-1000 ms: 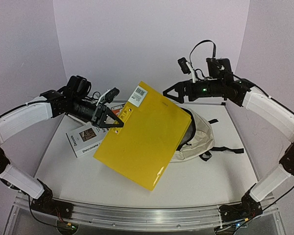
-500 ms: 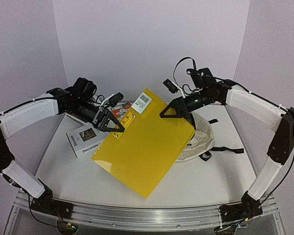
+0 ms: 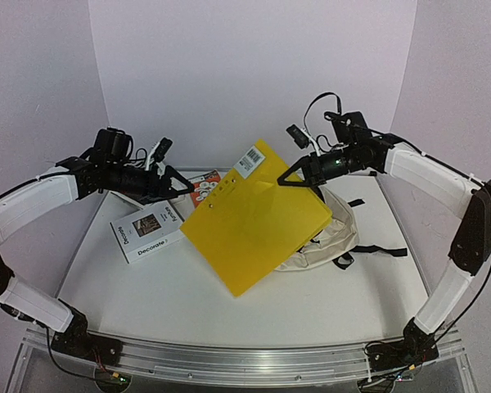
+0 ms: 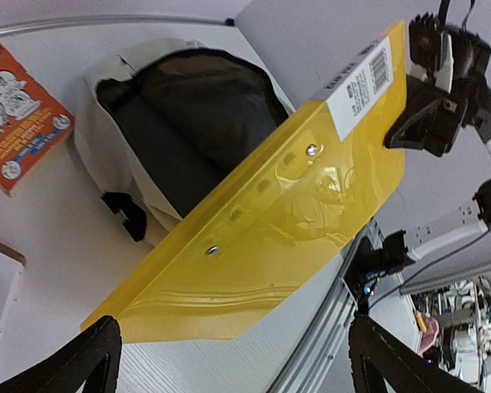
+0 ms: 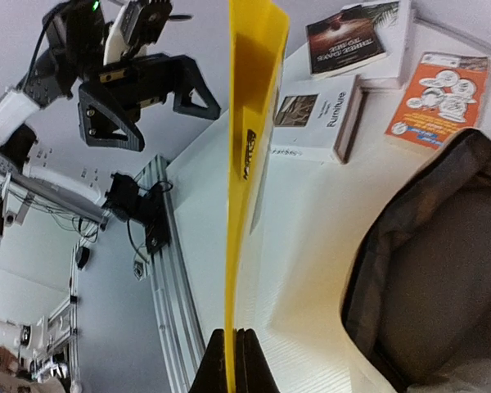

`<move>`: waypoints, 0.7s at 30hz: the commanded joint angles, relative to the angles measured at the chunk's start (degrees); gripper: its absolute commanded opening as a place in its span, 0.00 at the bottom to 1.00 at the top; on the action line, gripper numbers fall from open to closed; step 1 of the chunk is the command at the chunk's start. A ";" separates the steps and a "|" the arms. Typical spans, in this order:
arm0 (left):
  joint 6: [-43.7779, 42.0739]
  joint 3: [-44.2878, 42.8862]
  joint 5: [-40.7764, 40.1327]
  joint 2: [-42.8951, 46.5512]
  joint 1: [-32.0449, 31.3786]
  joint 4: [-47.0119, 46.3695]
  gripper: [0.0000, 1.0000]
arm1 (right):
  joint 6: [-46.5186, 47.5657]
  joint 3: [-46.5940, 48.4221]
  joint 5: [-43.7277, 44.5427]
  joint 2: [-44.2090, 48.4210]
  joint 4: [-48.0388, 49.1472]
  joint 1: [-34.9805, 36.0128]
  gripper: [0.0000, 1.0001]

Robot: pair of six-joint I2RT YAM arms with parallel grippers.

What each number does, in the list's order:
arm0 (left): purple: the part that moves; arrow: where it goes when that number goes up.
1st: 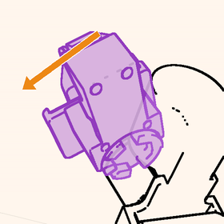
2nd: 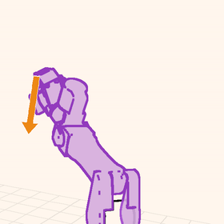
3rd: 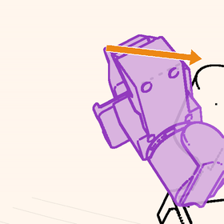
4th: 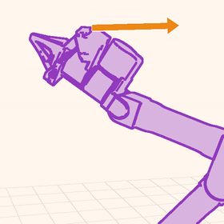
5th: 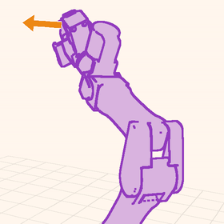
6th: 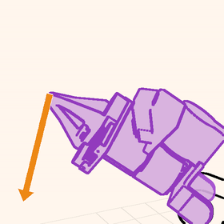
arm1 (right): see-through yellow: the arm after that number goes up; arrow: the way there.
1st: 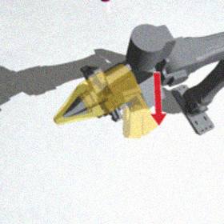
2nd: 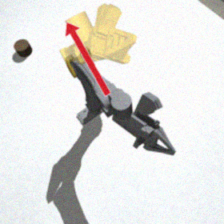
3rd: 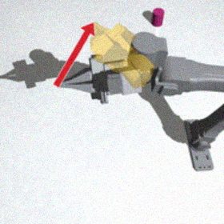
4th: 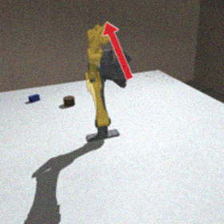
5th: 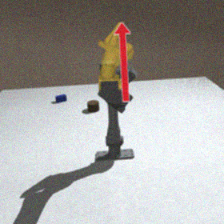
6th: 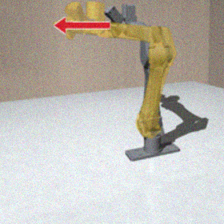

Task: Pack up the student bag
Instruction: Place the files in the student bag.

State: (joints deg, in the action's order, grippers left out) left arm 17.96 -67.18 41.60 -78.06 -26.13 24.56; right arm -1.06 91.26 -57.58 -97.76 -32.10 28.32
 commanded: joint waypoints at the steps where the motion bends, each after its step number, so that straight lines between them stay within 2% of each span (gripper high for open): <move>1: 7.93 3.69 -2.49 3.89 4.84 -13.92 0.98 | -14.66 -4.81 2.09 7.90 17.91 -2.79 0.00; 4: 12.31 5.24 -0.63 4.17 7.21 -18.47 0.99 | -23.67 -9.78 4.75 13.50 30.47 -3.54 0.00; 8: 14.33 5.93 3.16 4.54 7.70 -21.96 0.99 | -31.28 -14.85 8.67 19.64 39.57 -3.56 0.00; 10: 15.22 7.33 8.81 5.06 7.67 -26.59 1.00 | -35.17 -16.94 11.10 22.48 44.05 -3.58 0.00; 12: 16.32 7.81 13.11 4.69 7.67 -29.25 1.00 | -38.55 -17.54 9.50 23.33 48.45 -3.57 0.00; 16: 18.22 7.20 21.72 3.09 6.85 -32.78 1.00 | -43.91 -16.55 6.25 22.24 52.84 -3.55 0.00; 21: 18.86 6.32 24.83 4.01 4.69 -35.20 1.00 | -45.34 -16.33 4.80 21.20 53.81 -3.54 0.00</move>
State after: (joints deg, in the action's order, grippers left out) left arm 35.16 -59.48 59.81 -75.13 -19.66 -4.60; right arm -42.04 73.95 -50.72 -75.77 14.48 24.47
